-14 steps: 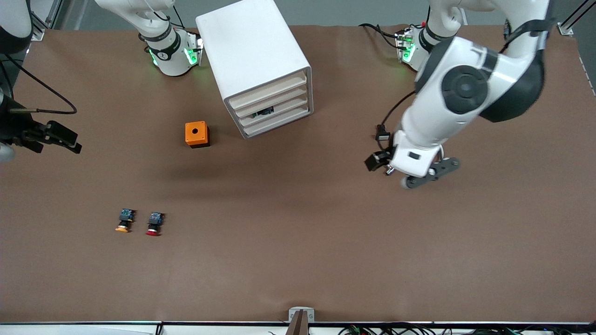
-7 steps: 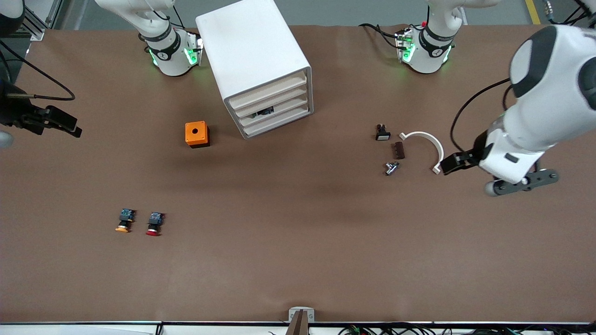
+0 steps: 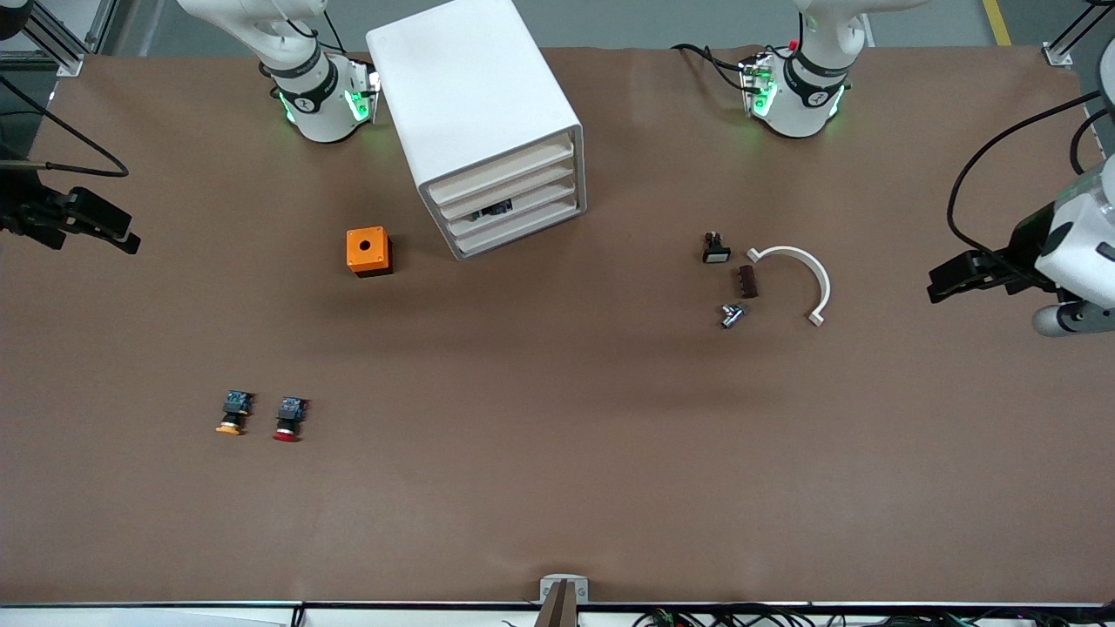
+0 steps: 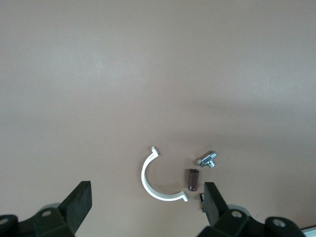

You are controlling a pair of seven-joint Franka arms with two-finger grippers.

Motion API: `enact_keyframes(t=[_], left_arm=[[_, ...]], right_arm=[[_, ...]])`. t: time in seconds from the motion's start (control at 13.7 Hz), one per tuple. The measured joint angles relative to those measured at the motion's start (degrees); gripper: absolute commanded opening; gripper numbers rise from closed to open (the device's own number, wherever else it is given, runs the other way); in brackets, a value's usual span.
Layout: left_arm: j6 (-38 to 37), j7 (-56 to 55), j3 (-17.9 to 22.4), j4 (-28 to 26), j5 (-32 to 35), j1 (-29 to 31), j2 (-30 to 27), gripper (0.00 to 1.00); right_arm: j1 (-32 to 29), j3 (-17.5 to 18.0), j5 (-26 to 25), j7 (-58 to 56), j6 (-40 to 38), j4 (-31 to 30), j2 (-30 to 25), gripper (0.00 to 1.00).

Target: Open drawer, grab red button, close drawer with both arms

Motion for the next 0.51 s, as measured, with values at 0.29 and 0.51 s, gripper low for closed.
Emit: enact_keyframes(t=[0.29, 0.51], left_arm=[[-0.1, 0.2, -0.3, 0.1, 0.0, 0.0, -1.6, 1.0], [-1.9, 0.2, 0.0, -0.5, 0.0, -1.0, -4.4, 1.0]], right_arm=[[0.0, 0.7, -0.3, 0.0, 0.0, 0.0, 0.0, 1.0], [0.0, 0.8, -0.6, 0.0, 1.1, 0.0, 0.0, 1.0]])
